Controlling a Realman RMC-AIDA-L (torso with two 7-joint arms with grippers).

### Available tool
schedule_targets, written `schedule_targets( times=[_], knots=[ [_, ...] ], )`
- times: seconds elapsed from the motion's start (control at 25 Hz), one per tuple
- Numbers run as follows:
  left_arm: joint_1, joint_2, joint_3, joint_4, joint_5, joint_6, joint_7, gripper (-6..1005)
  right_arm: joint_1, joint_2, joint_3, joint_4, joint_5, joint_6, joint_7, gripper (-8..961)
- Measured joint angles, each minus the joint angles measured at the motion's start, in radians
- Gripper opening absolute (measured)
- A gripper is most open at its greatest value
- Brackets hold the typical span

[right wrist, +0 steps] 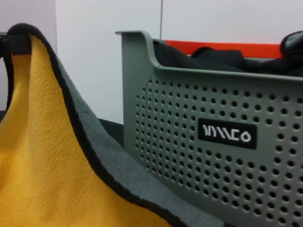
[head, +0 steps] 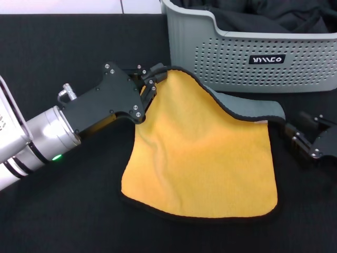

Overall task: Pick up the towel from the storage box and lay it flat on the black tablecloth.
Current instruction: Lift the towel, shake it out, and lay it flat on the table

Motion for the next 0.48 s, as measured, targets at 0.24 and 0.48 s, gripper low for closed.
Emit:
schedule_targets(
  times=[0.24,0.48],
  knots=[
    [-0.001,-0.001,0.000,-0.001,-0.002,-0.001,0.000,60,0.031,0.001,-0.007,0.015,-0.008,-0.049,0.000,357],
    [-0.004,-0.002,0.000,-0.001,-0.002,-0.002,0.000,65,0.058,0.001,-0.040,0.016,-0.009,-0.104,0.001,355]
  ],
)
